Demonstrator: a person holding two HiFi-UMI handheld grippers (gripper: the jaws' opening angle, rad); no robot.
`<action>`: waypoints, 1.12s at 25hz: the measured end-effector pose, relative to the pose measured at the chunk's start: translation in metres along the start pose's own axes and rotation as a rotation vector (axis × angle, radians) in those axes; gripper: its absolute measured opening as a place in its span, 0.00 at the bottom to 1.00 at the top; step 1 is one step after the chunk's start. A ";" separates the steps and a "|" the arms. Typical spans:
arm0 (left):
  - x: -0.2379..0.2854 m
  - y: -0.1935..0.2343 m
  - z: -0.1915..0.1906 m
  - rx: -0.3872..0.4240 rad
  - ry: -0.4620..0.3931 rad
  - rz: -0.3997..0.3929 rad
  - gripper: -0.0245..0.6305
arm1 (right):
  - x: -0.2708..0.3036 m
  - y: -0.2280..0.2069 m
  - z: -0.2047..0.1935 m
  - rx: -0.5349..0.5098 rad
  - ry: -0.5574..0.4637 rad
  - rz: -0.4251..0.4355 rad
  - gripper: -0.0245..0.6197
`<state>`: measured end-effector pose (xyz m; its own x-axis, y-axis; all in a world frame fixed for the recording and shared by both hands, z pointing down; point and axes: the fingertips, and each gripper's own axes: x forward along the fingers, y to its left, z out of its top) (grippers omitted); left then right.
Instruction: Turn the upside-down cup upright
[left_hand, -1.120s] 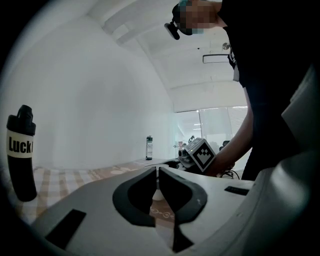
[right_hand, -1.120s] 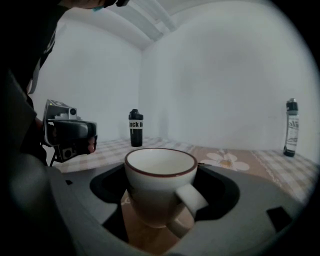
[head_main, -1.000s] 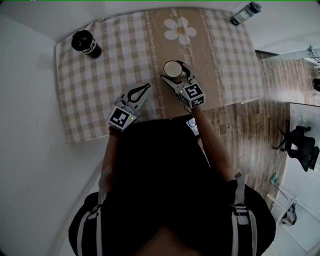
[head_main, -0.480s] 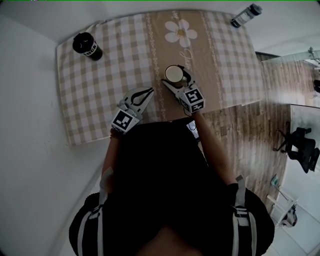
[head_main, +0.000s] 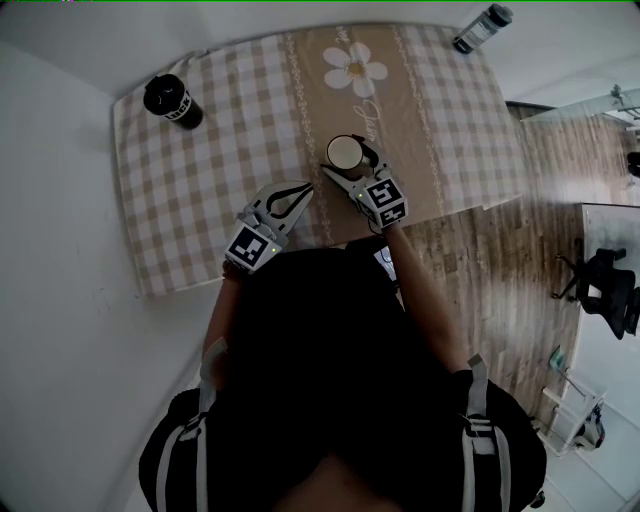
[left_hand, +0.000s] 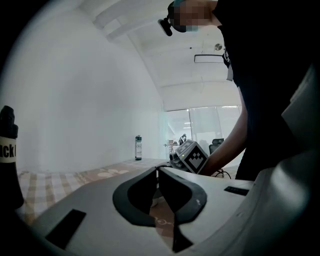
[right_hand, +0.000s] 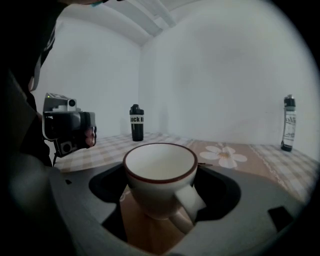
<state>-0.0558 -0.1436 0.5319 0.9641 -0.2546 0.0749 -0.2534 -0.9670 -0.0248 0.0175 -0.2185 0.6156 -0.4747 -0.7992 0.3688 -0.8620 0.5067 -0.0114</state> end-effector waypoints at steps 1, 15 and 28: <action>0.000 -0.001 0.005 0.000 -0.012 -0.002 0.04 | -0.003 -0.001 0.003 0.012 -0.016 -0.009 0.70; 0.016 0.020 0.079 0.015 -0.115 0.109 0.04 | -0.086 -0.017 0.106 0.015 -0.350 -0.177 0.57; 0.014 0.032 0.073 0.019 -0.174 0.282 0.04 | -0.113 -0.001 0.096 -0.024 -0.334 -0.254 0.28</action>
<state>-0.0444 -0.1777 0.4599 0.8557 -0.5058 -0.1091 -0.5122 -0.8580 -0.0387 0.0550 -0.1592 0.4848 -0.2830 -0.9585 0.0351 -0.9564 0.2848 0.0644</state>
